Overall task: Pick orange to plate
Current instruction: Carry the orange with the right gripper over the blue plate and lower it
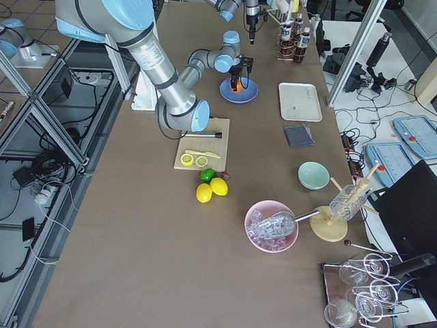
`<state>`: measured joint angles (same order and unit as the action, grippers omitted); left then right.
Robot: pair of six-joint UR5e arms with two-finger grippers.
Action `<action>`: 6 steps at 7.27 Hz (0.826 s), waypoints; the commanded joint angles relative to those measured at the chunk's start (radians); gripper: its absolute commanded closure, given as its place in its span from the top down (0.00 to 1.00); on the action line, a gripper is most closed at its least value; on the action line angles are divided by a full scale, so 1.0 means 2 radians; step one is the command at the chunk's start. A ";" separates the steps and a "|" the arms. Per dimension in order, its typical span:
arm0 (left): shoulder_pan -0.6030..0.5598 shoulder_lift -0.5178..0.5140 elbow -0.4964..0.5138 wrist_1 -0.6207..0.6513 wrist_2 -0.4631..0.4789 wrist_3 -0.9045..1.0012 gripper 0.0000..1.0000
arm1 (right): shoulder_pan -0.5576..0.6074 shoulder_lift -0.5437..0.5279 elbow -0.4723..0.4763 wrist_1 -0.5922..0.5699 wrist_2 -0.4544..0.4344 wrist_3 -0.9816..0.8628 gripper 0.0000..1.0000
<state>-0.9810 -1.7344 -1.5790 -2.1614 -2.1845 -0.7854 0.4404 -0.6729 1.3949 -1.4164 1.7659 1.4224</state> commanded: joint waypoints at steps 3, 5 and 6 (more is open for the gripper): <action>-0.001 0.008 -0.004 -0.003 -0.001 0.001 0.97 | -0.012 0.001 -0.016 0.009 -0.021 0.002 0.58; -0.006 0.009 -0.004 -0.004 -0.001 0.001 0.97 | -0.012 0.000 -0.018 0.013 -0.021 0.004 0.99; -0.006 0.009 -0.004 -0.004 -0.001 0.001 0.97 | -0.011 -0.003 -0.018 0.013 -0.020 0.001 1.00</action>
<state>-0.9913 -1.7172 -1.5872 -2.1687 -2.1859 -0.7839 0.4177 -0.6736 1.3596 -1.3926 1.7254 1.4272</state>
